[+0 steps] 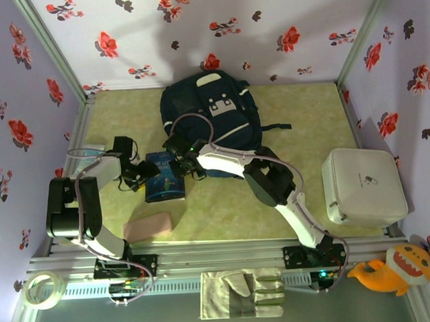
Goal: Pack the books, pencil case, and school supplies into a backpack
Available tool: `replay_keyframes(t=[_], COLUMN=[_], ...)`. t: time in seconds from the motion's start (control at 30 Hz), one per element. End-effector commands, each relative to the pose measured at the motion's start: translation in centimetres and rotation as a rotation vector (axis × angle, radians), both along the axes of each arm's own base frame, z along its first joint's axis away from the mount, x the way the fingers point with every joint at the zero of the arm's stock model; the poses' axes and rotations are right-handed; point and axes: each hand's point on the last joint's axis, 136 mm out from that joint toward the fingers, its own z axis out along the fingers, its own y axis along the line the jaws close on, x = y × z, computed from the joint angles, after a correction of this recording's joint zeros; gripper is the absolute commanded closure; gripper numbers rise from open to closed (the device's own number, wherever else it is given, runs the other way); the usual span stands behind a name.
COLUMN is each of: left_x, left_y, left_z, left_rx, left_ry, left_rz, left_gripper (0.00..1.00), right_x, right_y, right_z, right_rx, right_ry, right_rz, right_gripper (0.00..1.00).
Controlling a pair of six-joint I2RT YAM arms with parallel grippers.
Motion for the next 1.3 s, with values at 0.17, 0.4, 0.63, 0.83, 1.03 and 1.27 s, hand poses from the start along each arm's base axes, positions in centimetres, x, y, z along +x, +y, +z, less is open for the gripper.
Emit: replay_keyframes(t=[0.17,0.4,0.63,0.83,1.03,1.27], left_x=[1.5,0.7,1.3,2.1,2.1,2.1], left_y=[-4.7,-5.1,-5.1,-5.1,-4.2,-1.0], left_z=[8.1,10.0,7.2,6.4,6.5,7.5], left_rx=[-0.266,-0.296,-0.334,-0.355,-0.289,-0.177], left_ry=[-0.153,-0.165,-0.103,-0.1,-0.107,-0.135], left_rz=[-0.154,-0.166,-0.054,0.011,0.023,0.065], left_gripper=[0.4,0.47,0.57,0.67,0.77,1.0], right_x=[0.5,0.7,0.7,0.7,1.0,2.1], right_y=[-0.3,-0.2,-0.4,-0.5,-0.4,-0.4], right_z=[-3.0,-3.1,-3.5,-3.6,-2.2,7.5], right_rx=[-0.028,0.013,0.028,0.044,0.079,0.325], right_ry=[0.052,0.08,0.104,0.112,0.104,0.062], right_rz=[0.008,-0.004,-0.015,-0.027,-0.031,-0.053], right_gripper=[0.66,0.66,0.66,0.66,0.66,0.54])
